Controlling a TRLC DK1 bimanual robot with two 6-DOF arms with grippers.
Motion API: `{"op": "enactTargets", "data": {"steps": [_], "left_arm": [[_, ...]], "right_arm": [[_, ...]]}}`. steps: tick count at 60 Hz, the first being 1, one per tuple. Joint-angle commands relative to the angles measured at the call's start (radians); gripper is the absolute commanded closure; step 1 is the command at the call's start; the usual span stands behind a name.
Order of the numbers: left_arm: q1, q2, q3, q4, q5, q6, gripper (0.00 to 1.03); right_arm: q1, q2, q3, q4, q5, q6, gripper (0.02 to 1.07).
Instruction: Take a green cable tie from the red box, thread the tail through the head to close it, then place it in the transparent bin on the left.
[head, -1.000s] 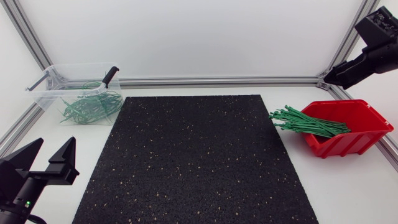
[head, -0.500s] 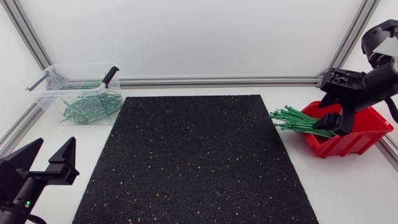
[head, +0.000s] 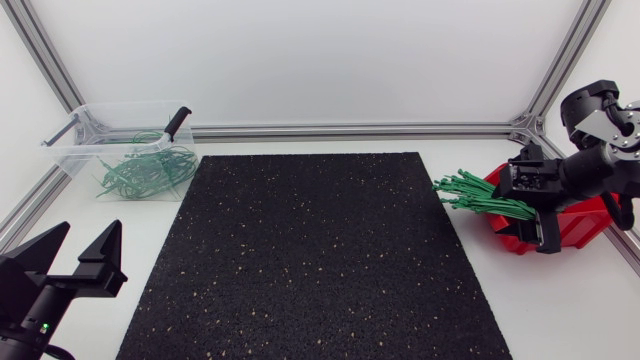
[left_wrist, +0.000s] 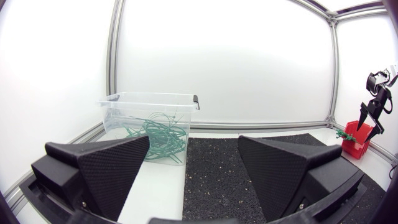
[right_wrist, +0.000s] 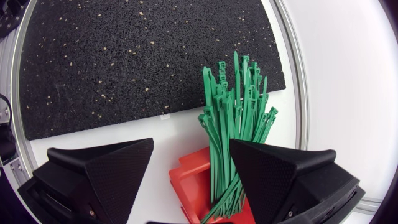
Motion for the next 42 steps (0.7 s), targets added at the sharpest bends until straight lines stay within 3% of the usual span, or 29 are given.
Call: {"op": "enactTargets", "data": {"steps": [1,13,27,42], "left_arm": [[0.005,-0.008,-0.043,-0.010,0.006,0.007,0.04],[0.005,-0.008,-0.043,-0.010,0.006,0.007,0.04],[0.000,-0.007,-0.043,-0.010,0.006,0.007,0.04],[-0.001,-0.007,-0.043,-0.010,0.006,0.007,0.04]], "right_arm": [[0.002,0.042,-0.017,0.020,0.002,-0.035,0.18],[0.023,0.091,-0.015,0.028,0.007,-0.036,0.32],[0.042,0.109,-0.011,0.042,0.015,-0.033,0.57],[0.046,0.108,-0.035,0.052,0.024,-0.047,0.63]]}}
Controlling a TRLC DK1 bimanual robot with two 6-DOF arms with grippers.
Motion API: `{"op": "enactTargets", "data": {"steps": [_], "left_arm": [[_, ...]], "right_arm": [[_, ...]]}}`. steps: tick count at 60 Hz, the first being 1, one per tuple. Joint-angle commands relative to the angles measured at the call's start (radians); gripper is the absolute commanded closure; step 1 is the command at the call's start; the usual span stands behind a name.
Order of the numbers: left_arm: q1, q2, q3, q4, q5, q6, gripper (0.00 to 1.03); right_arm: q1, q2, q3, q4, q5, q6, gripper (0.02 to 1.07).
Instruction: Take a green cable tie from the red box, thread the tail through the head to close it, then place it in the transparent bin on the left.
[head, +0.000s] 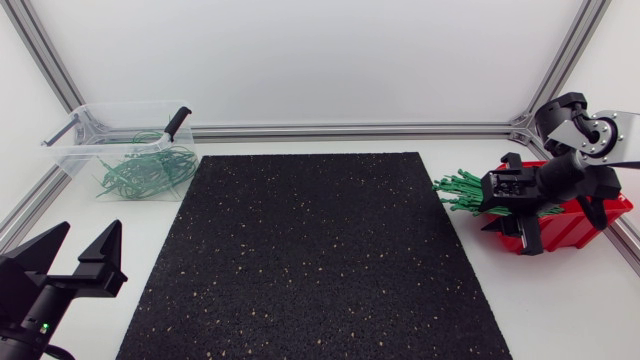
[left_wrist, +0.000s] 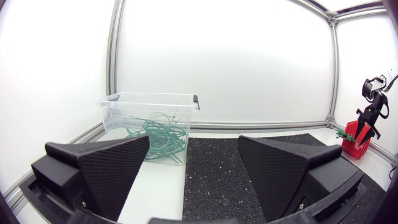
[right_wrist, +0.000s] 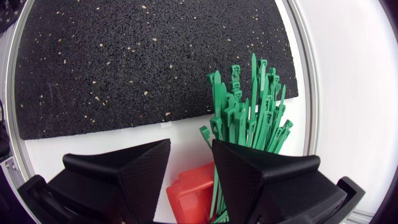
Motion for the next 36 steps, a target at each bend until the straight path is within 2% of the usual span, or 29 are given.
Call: {"op": "enactTargets", "data": {"steps": [1,8,15,36], "left_arm": [[-0.001,-0.007,-0.043,-0.010,0.006,0.007,0.04],[-0.003,-0.007,-0.043,-0.010,0.006,0.007,0.04],[-0.005,-0.007,-0.043,-0.010,0.006,0.007,0.04],[-0.005,-0.007,-0.043,-0.010,0.006,0.007,0.04]], "right_arm": [[0.007,0.012,-0.032,0.003,0.009,-0.036,0.63],[0.004,-0.013,-0.045,0.003,0.009,-0.048,0.67],[0.004,-0.010,-0.055,0.010,0.022,-0.057,0.79],[0.007,-0.021,-0.071,0.072,0.029,-0.056,0.79]]}}
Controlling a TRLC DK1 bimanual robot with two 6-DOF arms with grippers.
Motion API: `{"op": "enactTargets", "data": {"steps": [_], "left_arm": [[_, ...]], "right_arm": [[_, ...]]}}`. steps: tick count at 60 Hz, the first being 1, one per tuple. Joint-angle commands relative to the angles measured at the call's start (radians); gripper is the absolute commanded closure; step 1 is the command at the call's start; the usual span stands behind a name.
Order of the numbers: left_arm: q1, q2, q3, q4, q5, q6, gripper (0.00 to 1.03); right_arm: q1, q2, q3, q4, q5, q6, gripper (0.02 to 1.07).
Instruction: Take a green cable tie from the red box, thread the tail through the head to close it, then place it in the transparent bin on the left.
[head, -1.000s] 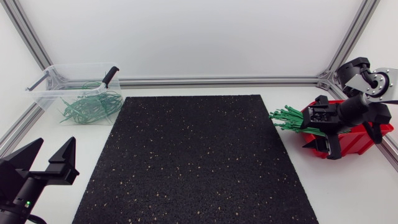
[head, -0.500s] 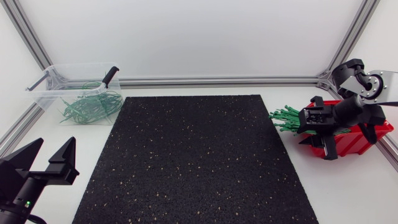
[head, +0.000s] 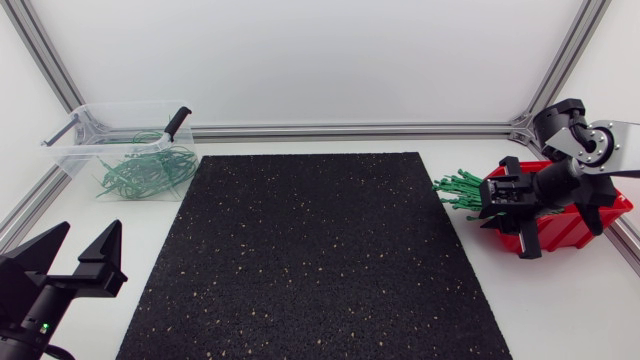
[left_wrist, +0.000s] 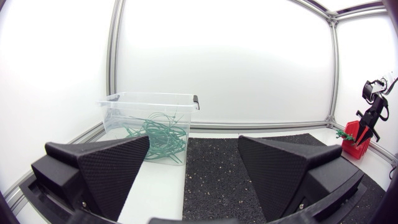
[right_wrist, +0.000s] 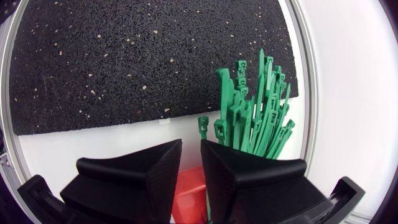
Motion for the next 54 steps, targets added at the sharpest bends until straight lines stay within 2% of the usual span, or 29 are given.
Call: {"op": "enactTargets", "data": {"steps": [1,8,17,30,37,44,54], "left_arm": [[-0.005,-0.007,-0.043,-0.010,0.006,0.007,0.04],[-0.005,-0.007,-0.043,-0.010,0.006,0.007,0.04],[-0.005,-0.007,-0.043,-0.010,0.006,0.007,0.04],[-0.005,-0.007,-0.043,-0.010,0.006,0.007,0.04],[-0.005,-0.007,-0.043,-0.010,0.006,0.007,0.04],[-0.005,-0.007,-0.043,-0.010,0.006,0.007,0.04],[-0.005,-0.007,-0.043,-0.010,0.006,0.007,0.04]], "right_arm": [[0.006,-0.018,-0.034,0.019,0.009,-0.033,0.79],[0.014,-0.015,-0.060,0.072,0.042,-0.036,0.79],[0.026,-0.016,-0.100,0.152,0.072,-0.030,0.60],[0.047,-0.051,-0.151,0.229,0.095,-0.022,0.60],[0.047,-0.073,-0.161,0.233,0.096,-0.027,0.63],[0.043,-0.087,-0.169,0.244,0.098,-0.035,0.82],[0.040,-0.079,-0.172,0.258,0.099,-0.036,0.82]]}}
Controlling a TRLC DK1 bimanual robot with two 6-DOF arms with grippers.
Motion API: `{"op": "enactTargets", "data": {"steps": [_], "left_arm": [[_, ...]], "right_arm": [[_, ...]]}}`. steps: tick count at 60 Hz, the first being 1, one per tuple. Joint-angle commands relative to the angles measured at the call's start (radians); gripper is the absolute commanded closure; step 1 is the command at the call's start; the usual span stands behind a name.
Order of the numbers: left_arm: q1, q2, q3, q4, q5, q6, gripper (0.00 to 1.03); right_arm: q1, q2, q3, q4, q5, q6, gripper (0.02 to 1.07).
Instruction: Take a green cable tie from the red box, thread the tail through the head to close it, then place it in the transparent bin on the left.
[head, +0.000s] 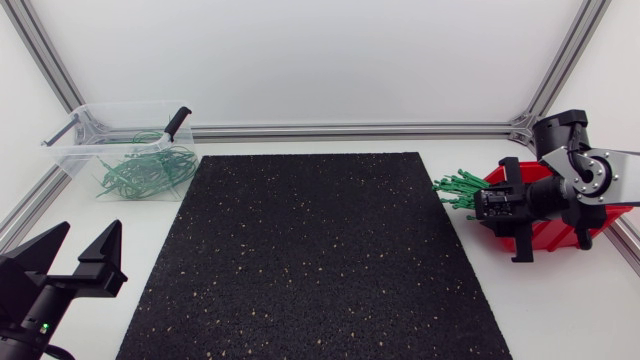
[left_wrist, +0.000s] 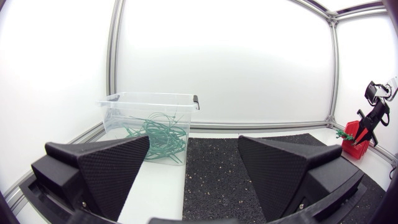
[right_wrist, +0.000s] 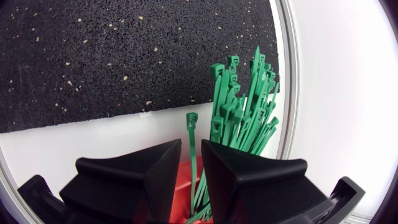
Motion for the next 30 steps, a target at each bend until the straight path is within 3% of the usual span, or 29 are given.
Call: {"op": "enactTargets", "data": {"steps": [1,30], "left_arm": [[-0.005,-0.007,-0.043,-0.010,0.006,0.007,0.04],[-0.005,-0.007,-0.043,-0.010,0.006,0.007,0.04]], "right_arm": [[0.000,0.000,-0.028,0.018,0.005,-0.027,0.82],[0.000,0.048,-0.064,0.095,0.028,-0.033,0.84]]}}
